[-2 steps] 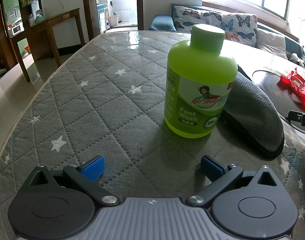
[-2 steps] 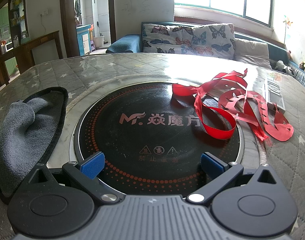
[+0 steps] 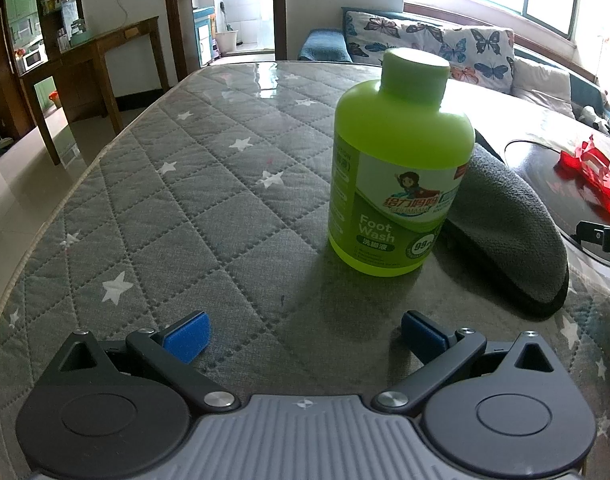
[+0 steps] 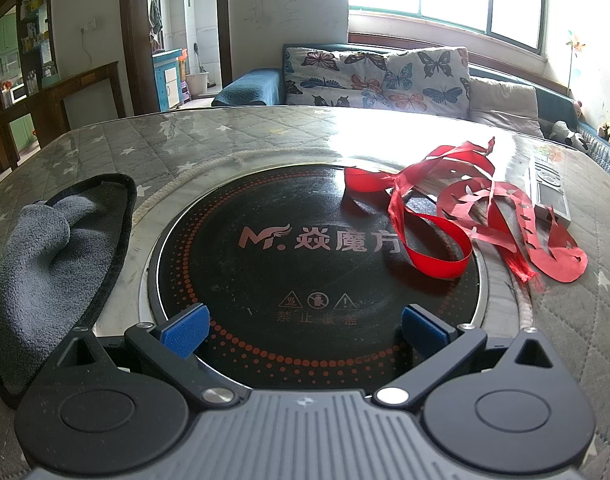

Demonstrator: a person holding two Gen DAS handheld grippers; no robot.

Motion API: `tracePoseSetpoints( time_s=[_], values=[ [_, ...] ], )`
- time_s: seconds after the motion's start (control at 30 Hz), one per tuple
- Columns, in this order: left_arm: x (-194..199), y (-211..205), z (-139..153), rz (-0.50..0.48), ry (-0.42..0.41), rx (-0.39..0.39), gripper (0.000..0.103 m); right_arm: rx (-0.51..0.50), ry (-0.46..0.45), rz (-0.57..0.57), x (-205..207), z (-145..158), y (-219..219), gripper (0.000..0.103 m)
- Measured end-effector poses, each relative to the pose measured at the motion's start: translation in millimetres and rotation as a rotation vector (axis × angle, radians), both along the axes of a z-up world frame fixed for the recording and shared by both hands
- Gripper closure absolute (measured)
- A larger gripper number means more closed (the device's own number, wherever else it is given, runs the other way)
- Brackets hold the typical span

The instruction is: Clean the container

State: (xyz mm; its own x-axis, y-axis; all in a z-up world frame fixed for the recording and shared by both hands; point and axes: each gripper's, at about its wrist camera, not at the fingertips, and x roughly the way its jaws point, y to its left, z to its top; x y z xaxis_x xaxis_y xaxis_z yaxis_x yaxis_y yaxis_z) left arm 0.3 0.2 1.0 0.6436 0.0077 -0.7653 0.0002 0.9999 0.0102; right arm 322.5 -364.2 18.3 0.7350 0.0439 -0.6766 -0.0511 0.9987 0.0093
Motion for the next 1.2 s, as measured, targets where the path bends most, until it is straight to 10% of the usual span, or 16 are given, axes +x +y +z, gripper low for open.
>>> tracePoseSetpoints(
  time_s=[0.77,1.2],
  values=[
    [-2.2,-30.5,34.0,-0.024,-0.008,-0.004,0.000,0.000,0.003,0.041,1.4,0.7,5.5,0.000],
    [64.5,-48.1,59.8,-0.062,0.029,-0.009,0.000,0.000,0.010,0.045,0.9,1.8,7.3,0.000]
  ],
)
